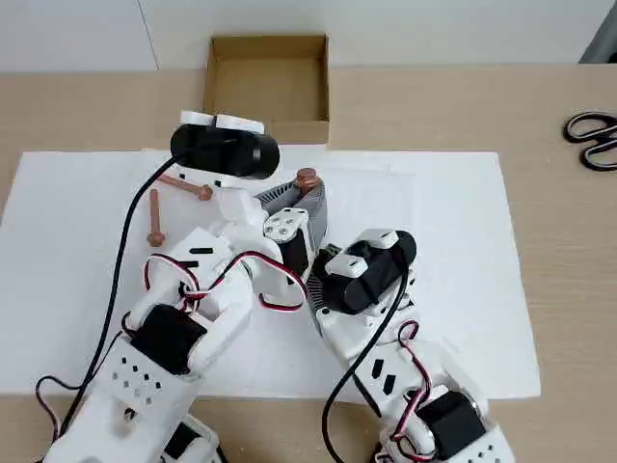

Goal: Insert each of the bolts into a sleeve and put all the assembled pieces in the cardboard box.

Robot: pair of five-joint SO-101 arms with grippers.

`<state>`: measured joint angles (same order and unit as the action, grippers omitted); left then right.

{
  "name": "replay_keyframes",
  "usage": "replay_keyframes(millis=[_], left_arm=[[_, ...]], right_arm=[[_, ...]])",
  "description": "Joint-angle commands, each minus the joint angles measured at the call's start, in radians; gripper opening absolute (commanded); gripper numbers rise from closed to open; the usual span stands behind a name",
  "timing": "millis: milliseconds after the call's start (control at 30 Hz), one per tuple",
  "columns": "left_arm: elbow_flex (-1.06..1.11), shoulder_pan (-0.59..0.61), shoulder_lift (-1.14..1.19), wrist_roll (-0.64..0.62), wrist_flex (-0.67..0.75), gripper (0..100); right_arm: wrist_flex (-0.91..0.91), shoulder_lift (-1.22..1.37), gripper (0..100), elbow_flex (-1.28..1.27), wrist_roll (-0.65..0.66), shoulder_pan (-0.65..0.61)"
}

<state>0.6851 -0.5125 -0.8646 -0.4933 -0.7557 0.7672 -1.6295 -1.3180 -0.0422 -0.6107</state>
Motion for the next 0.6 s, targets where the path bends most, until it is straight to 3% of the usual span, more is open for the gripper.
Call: replay_keyframes(millis=[0, 567], left_arm=[[-0.056, -0.003, 0.000, -0.008, 0.017, 0], [-0.048, -0.023, 0.048, -0.006, 0.035, 0]], right_arm=[[-0.018, -0.016, 0.4, 0.015, -0.006, -0.001], [-0.018, -0.016, 0.4, 0.015, -0.006, -0.001]])
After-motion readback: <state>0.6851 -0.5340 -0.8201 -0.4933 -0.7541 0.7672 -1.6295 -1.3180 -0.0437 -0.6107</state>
